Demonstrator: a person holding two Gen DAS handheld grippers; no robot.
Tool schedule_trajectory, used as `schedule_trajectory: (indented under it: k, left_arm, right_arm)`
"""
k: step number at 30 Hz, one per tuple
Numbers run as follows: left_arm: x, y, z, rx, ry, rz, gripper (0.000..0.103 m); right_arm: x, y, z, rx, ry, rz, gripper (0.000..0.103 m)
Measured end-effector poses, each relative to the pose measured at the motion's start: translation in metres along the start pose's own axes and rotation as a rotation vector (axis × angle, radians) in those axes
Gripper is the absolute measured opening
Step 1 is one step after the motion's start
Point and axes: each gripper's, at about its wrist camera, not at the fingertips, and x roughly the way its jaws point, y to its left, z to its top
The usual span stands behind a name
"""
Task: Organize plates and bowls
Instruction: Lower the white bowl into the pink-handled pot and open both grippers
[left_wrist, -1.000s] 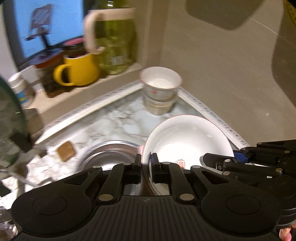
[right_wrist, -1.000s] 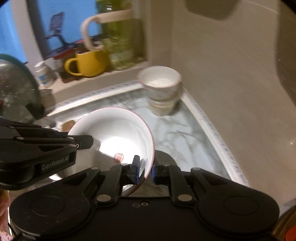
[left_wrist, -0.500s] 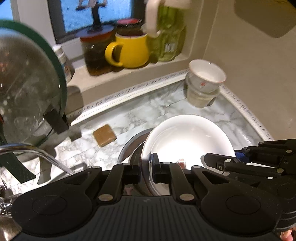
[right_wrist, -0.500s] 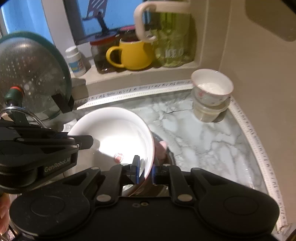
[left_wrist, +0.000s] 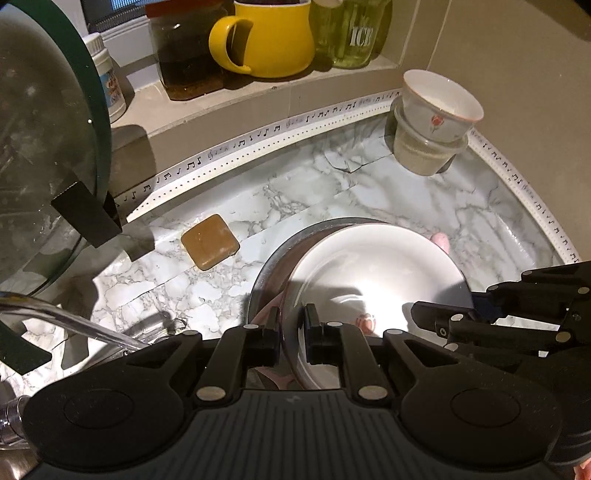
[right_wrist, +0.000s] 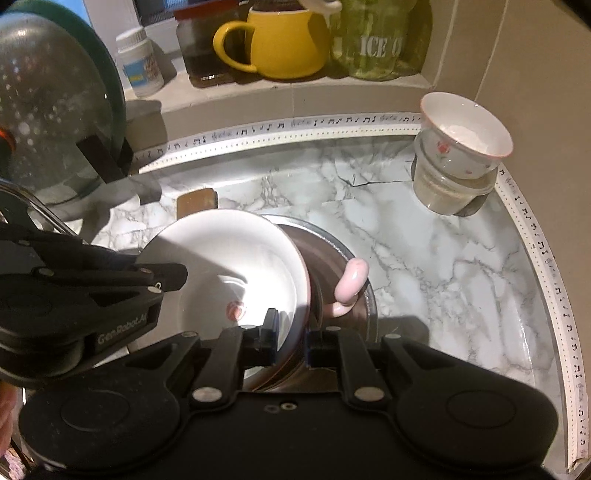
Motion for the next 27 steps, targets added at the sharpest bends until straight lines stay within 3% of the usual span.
schedule_trajectory:
  k: [15,27]
  left_arm:
    - [0.014,-0.002,-0.002,0.057,0.022,0.012,0.013]
    - [0.018,-0.005,0.000,0.069,0.003,0.031,0.013]
  right_arm:
    - [0.018,0.004,-0.002,-0.011,0.044,-0.002,0.014]
    - [0.019,-0.001,-0.002,0.021,0.080,0.049,0.020]
